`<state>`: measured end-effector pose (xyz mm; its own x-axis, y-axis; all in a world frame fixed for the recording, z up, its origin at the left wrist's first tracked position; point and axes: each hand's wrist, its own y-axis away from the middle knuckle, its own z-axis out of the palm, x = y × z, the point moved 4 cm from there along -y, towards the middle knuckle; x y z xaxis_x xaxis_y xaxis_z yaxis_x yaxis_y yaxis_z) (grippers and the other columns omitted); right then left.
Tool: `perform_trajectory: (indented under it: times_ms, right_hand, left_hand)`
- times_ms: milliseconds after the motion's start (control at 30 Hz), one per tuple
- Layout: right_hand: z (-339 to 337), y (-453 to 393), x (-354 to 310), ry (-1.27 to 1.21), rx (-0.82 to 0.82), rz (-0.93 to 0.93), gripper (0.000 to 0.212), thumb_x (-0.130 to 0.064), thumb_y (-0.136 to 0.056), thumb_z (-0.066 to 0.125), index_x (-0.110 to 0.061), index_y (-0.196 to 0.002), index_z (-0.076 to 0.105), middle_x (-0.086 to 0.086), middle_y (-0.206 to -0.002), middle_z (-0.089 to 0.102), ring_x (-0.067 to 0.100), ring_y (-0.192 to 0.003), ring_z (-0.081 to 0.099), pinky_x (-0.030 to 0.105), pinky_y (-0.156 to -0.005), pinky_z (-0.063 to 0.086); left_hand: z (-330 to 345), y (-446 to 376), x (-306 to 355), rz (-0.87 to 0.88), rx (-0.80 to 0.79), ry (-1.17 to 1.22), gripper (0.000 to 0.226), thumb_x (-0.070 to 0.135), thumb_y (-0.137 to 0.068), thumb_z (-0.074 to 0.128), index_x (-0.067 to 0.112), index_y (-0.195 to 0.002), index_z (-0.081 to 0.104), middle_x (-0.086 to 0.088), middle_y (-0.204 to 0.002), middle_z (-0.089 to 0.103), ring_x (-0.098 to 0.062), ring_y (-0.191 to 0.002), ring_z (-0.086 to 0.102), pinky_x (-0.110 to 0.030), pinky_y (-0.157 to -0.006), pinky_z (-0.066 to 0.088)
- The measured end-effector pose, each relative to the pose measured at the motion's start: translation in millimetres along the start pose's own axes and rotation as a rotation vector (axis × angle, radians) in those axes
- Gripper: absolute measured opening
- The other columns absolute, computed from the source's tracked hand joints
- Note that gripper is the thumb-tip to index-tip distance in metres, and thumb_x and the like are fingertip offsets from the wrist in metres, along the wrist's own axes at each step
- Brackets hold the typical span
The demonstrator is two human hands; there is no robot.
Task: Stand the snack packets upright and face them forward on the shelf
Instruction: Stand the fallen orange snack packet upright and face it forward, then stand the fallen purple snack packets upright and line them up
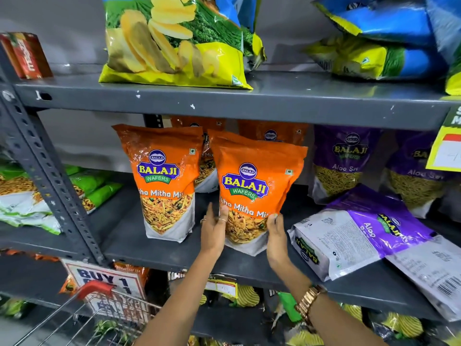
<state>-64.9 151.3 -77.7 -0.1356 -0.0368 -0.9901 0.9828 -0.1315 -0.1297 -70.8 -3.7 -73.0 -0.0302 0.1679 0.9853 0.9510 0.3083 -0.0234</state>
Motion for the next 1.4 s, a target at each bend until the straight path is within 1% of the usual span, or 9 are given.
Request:
perform_trajectory:
  times_ms: [100, 233, 467, 633, 800, 967, 1100, 1167, 1400]
  right_hand:
    - [-3, -9, -2, -0.048, -0.08, 0.0, 0.067, -0.081, -0.06, 0.049, -0.026, -0.098, 0.046, -0.004, -0.102, 0.061, 0.008, -0.092, 0.057, 0.033, -0.087, 0.047]
    - [-2, -10, 1, -0.012, -0.064, 0.06, 0.023, -0.044, -0.092, 0.032, -0.028, -0.095, 0.049, 0.005, -0.111, 0.058, 0.02, -0.102, 0.057, 0.045, -0.099, 0.043]
    - [-11, -4, -12, 0.02, 0.135, -0.02, 0.025, -0.02, -0.097, 0.039, -0.011, -0.115, 0.054, 0.008, -0.112, 0.06, 0.02, -0.102, 0.054, 0.031, -0.088, 0.043]
    - [-44, 17, -46, -0.077, 0.501, -0.255, 0.029, 0.004, -0.089, 0.041, -0.019, -0.092, 0.058, 0.006, -0.092, 0.059, 0.017, -0.08, 0.058, 0.023, -0.063, 0.05]
    - [-88, 22, -65, -0.067, 0.693, -0.316, 0.035, 0.007, -0.085, 0.041, -0.024, -0.082, 0.055, 0.005, -0.081, 0.057, 0.015, -0.074, 0.054, 0.04, -0.072, 0.047]
    - [-125, 21, -66, 0.024, 0.821, -0.322, 0.022, 0.009, -0.082, 0.043, -0.008, -0.088, 0.057, -0.002, -0.08, 0.056, -0.004, -0.072, 0.054, 0.019, -0.074, 0.043]
    - [-151, 27, -58, 0.061, 0.923, -0.294, 0.021, 0.005, -0.084, 0.048, -0.014, -0.088, 0.057, 0.002, -0.086, 0.057, -0.001, -0.075, 0.052, 0.004, -0.069, 0.039]
    - [-161, 30, -53, 0.085, 0.956, -0.25, 0.016, 0.002, -0.085, 0.049, -0.01, -0.09, 0.058, 0.006, -0.09, 0.059, 0.015, -0.082, 0.053, 0.008, -0.065, 0.037]
    - [-193, 38, -16, 0.239, 0.941, 0.218, 0.032, -0.008, -0.076, 0.064, -0.001, -0.105, 0.052, 0.022, -0.108, 0.059, 0.035, -0.099, 0.055, 0.04, -0.087, 0.042]
  left_hand:
    - [-2, 9, -5, 0.018, 0.043, -0.058, 0.052, 0.048, -0.092, 0.037, 0.022, -0.136, 0.041, -0.012, -0.146, 0.04, -0.029, -0.139, 0.026, -0.046, -0.114, 0.024]
    - [-3, 21, -6, 0.045, 0.099, -0.04, 0.052, 0.051, -0.09, 0.036, 0.02, -0.13, 0.049, -0.014, -0.135, 0.051, -0.031, -0.132, 0.037, -0.049, -0.109, 0.032]
    - [-4, 37, 5, 0.08, 0.28, -0.019, 0.046, 0.043, -0.092, 0.04, 0.01, -0.124, 0.05, -0.017, -0.129, 0.05, -0.034, -0.116, 0.049, -0.05, -0.098, 0.043]
    - [4, 64, 43, 0.463, 0.465, 0.021, 0.034, 0.031, -0.086, 0.042, 0.002, -0.095, 0.056, -0.018, -0.091, 0.059, -0.023, -0.074, 0.054, -0.018, -0.066, 0.044]
    - [44, 74, 83, 0.605, 0.417, 0.127, 0.028, 0.024, -0.087, 0.044, 0.002, -0.088, 0.062, -0.002, -0.078, 0.062, -0.004, -0.068, 0.051, -0.01, -0.063, 0.042]
    - [88, 75, 108, 0.614, 0.156, 0.262, 0.025, 0.018, -0.088, 0.045, 0.006, -0.102, 0.062, -0.003, -0.078, 0.063, -0.02, -0.069, 0.065, -0.033, -0.059, 0.056]
    - [121, 69, 109, 0.589, -0.025, 0.213, 0.028, 0.012, -0.09, 0.047, 0.005, -0.115, 0.058, -0.009, -0.098, 0.067, -0.017, -0.084, 0.063, -0.011, -0.068, 0.052]
    - [136, 61, 102, 0.527, -0.106, 0.116, 0.03, 0.012, -0.09, 0.05, 0.005, -0.119, 0.057, -0.013, -0.109, 0.067, -0.015, -0.09, 0.06, -0.002, -0.069, 0.045]
    - [174, 30, 63, 0.108, -0.498, -0.402, 0.062, 0.029, -0.084, 0.058, 0.009, -0.138, 0.035, -0.019, -0.145, 0.04, -0.032, -0.131, 0.04, -0.037, -0.106, 0.036]
